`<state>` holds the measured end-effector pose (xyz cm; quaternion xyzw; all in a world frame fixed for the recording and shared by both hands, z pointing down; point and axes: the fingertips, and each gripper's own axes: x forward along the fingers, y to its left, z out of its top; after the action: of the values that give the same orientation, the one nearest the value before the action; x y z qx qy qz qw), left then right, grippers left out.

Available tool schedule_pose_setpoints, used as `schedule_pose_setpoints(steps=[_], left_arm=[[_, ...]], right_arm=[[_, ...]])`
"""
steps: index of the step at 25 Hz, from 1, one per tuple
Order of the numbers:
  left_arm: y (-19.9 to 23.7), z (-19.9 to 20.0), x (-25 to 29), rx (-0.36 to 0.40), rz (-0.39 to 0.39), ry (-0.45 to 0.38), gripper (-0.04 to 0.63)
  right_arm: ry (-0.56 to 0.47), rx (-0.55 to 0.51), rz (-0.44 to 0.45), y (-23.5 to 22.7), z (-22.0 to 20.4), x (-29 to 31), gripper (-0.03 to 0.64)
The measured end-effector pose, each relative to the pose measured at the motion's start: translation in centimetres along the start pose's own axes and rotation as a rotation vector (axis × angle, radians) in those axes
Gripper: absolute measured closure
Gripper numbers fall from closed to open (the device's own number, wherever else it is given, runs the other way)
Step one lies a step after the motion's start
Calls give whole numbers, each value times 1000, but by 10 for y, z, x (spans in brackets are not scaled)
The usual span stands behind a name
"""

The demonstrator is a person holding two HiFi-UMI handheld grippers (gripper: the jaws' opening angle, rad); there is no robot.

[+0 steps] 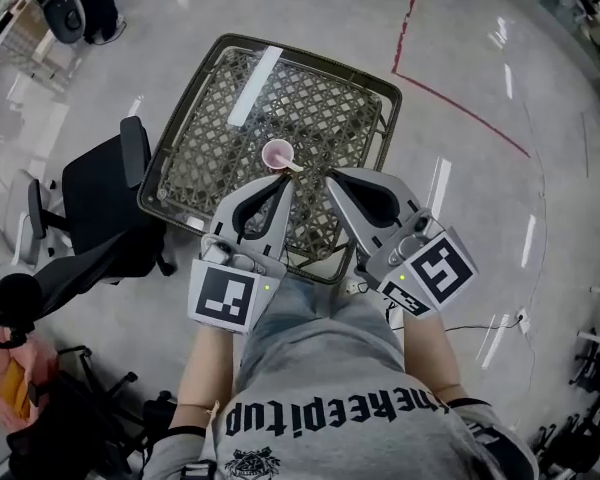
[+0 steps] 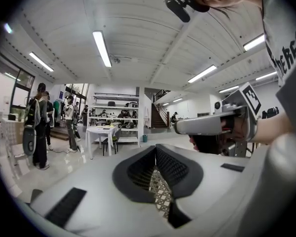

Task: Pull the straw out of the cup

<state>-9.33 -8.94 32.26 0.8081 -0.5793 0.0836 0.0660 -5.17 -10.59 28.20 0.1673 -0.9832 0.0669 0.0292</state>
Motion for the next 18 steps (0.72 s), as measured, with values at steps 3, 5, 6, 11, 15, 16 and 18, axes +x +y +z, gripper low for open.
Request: schedule_pose_setpoints(steps=[3, 5, 6, 11, 15, 16, 18], left_arm=[[7, -6, 5, 18, -22, 15, 558], [12, -9, 7, 26, -34, 22, 558], [14, -11, 9, 27, -41, 25, 558], [24, -22, 18, 37, -83, 51, 555], [31, -35, 28, 78, -111, 84, 554], [32, -39, 30, 91, -121, 92, 554], [34, -46, 35, 133, -149, 94, 540]], right_arm=[[-2, 7, -30, -3, -1, 4, 615], [-5, 15, -46, -5, -1, 7, 615], [-6, 18, -53, -6, -2, 9, 615], [-5, 29, -90, -11, -3, 16, 615], [-6, 40, -117, -17, -5, 20, 615], [-5, 42, -123, -18, -6, 20, 615], [-2, 46, -135, -20, -8, 21, 615]])
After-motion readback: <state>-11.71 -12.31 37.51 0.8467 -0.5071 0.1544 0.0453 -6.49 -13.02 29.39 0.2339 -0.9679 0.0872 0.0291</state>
